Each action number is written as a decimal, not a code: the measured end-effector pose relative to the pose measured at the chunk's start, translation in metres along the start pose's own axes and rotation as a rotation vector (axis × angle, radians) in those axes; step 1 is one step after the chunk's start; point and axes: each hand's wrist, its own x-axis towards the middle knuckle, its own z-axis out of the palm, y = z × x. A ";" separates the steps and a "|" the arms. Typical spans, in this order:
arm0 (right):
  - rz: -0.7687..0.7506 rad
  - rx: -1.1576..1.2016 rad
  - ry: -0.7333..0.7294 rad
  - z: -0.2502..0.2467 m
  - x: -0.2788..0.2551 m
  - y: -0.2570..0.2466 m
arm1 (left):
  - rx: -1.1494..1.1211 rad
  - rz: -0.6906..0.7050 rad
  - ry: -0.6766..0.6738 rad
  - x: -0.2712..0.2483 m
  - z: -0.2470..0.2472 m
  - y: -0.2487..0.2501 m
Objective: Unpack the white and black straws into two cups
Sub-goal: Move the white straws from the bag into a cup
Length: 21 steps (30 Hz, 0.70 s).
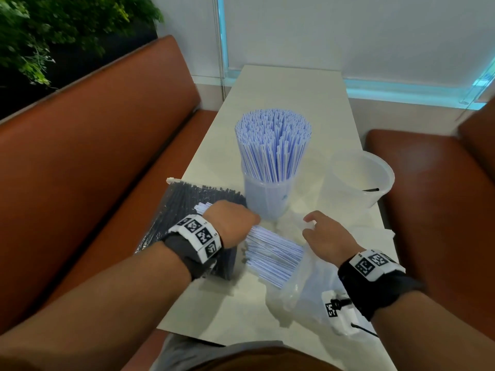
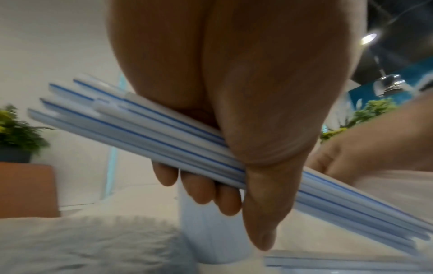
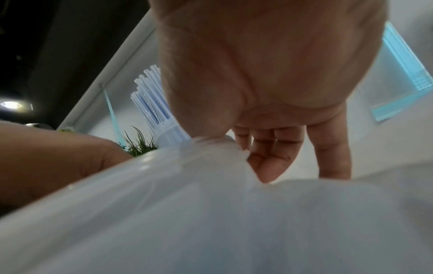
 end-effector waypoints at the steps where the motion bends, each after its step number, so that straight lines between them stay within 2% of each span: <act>1: -0.003 0.005 0.003 0.001 0.000 0.003 | -0.003 -0.027 0.019 -0.004 0.001 -0.011; 6: -0.059 -0.012 0.002 0.001 -0.002 0.007 | -0.007 -0.165 0.064 -0.020 0.013 -0.057; 8: -0.132 -0.052 0.122 -0.002 -0.004 0.002 | -0.030 -0.175 0.080 -0.023 0.018 -0.062; 10: -0.169 0.214 0.328 -0.010 -0.010 -0.009 | -0.073 -0.169 0.116 -0.026 0.020 -0.060; 12: -0.206 0.583 0.424 -0.016 -0.016 -0.024 | -0.134 -0.161 0.182 -0.027 0.021 -0.052; 14: -0.228 0.777 0.337 -0.015 -0.020 -0.037 | -0.189 -0.135 0.263 -0.023 0.019 -0.039; 16: -0.221 0.839 0.189 -0.014 -0.026 -0.050 | -0.212 -0.088 0.321 -0.017 0.013 -0.025; 17: -0.222 0.869 0.180 -0.014 -0.027 -0.053 | -0.215 -0.077 0.335 -0.015 0.008 -0.020; 20: -0.234 0.984 0.359 -0.022 -0.028 -0.053 | -0.212 -0.094 0.369 -0.012 -0.002 -0.013; 21: -0.240 0.974 0.354 -0.024 -0.028 -0.052 | -0.220 -0.086 0.388 -0.011 -0.006 -0.009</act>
